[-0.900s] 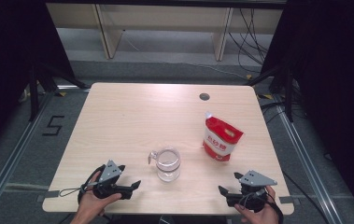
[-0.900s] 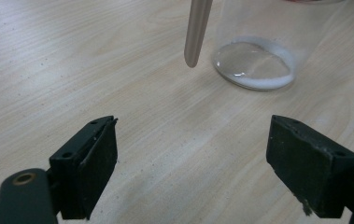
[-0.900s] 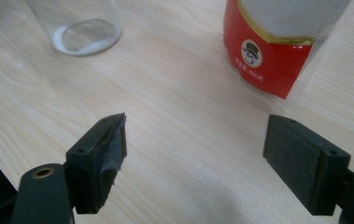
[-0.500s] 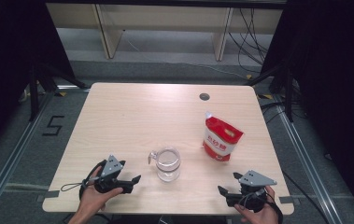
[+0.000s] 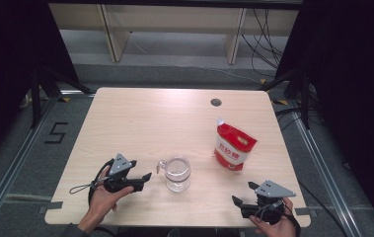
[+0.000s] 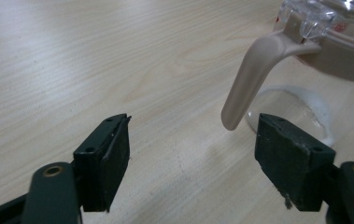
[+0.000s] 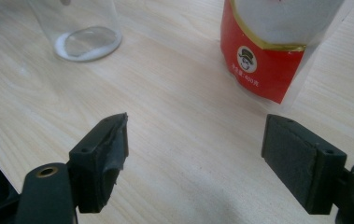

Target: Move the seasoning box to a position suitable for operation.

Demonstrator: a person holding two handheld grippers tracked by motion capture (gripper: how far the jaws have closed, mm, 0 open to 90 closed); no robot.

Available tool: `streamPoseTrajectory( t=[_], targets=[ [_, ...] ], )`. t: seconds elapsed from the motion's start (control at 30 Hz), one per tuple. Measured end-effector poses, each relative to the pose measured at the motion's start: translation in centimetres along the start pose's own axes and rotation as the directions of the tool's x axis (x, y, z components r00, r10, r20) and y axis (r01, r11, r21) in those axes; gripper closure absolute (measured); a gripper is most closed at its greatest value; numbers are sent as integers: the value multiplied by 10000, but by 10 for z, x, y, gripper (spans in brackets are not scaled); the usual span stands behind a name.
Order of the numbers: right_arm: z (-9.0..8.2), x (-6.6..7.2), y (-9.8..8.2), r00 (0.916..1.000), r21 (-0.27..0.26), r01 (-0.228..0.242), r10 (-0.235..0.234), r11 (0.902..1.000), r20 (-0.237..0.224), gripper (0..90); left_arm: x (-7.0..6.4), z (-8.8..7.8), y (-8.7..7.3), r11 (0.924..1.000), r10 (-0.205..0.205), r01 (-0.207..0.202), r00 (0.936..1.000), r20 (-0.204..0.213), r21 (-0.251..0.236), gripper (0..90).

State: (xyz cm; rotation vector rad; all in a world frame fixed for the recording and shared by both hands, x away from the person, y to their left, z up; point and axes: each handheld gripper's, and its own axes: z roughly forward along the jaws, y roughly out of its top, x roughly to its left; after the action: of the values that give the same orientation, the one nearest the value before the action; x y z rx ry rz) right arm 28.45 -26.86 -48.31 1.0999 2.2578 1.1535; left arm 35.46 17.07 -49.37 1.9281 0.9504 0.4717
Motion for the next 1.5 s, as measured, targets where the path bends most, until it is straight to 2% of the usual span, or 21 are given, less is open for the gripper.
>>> streamPoseTrajectory(
  t=[0.17,0.2,0.27,0.37,0.4,0.43,0.47,0.5,0.63,0.7,0.83,0.9,0.93,0.97,1.03,1.07,1.17,1.27,1.33,1.4,1.5],
  targets=[
    [-1,1,0,10000,128,-14,13,9999,68,245,-8,9,4,9954,955,-955,9954,-59,-58,364],
    [-1,2,0,9999,135,41,-42,9999,121,245,-11,11,5,9957,918,-918,9958,12,-145,390],
    [0,2,0,10000,137,-14,14,9999,18,244,-13,15,8,9915,1291,-1291,9916,-4,-170,418],
    [0,2,0,10000,149,-5,4,9999,36,245,-16,25,10,9937,1119,-1118,9937,86,-105,441],
    [-1,3,0,9999,173,34,-37,9998,166,245,-16,27,11,9904,1379,-1378,9903,160,-103,460],
    [-1,3,0,9998,168,50,-53,9998,170,245,-18,29,10,9930,1178,-1175,9927,266,-128,474],
    [-1,3,0,9998,204,93,-97,9997,190,245,-18,29,11,9901,1401,-1399,9897,290,-100,491],
    [0,3,1,9998,205,121,-124,9997,157,245,-19,31,11,9925,1216,-1211,9920,340,-162,507],
    [0,3,1,9992,86,340,-341,9994,187,245,-17,30,14,9893,1417,-1401,9891,410,-409,581],
    [0,6,1,9999,226,22,-24,9997,107,245,-19,30,15,9920,1213,-1190,9911,557,-422,624],
    [1,4,1,9995,223,304,-306,9993,83,245,-22,31,16,9852,1674,-1642,9834,706,-482,727],
    [1,5,1,9997,265,248,-249,9993,48,246,-24,31,16,9857,1633,-1594,9837,760,-541,775],
    [2,4,1,9992,186,392,-393,9991,47,246,-23,31,17,9814,1882,-1848,9795,720,-520,780],
    [2,5,1,9990,185,437,-437,9989,25,248,-23,30,16,9853,1673,-1640,9829,764,-472,783],
    [2,6,1,9990,241,449,-450,9987,13,248,-21,30,17,9813,1895,-1859,9784,830,-495,785],
    [3,5,2,9987,304,498,-494,9983,-140,249,-23,29,16,9849,1701,-1668,9823,784,-471,784],
    [3,5,2,9985,312,535,-533,9981,-75,250,-24,28,16,9832,1807,-1776,9801,818,-428,782],
    [4,6,1,9981,279,577,-571,9979,-220,251,-26,26,15,9858,1660,-1630,9823,872,-412,778],
    [3,7,1,9986,377,523,-522,9979,-51,252,-26,25,15,9821,1871,-1842,9783,889,-402,778],
    [3,7,1,9984,373,562,-559,9977,-68,252,-28,24,15,9847,1733,-1708,9810,877,-349,777],
    [3,7,1,9985,393,540,-538,9978,-51,252,-32,23,15,9845,1750,-1728,9784,1097,-294,771]
  ],
)
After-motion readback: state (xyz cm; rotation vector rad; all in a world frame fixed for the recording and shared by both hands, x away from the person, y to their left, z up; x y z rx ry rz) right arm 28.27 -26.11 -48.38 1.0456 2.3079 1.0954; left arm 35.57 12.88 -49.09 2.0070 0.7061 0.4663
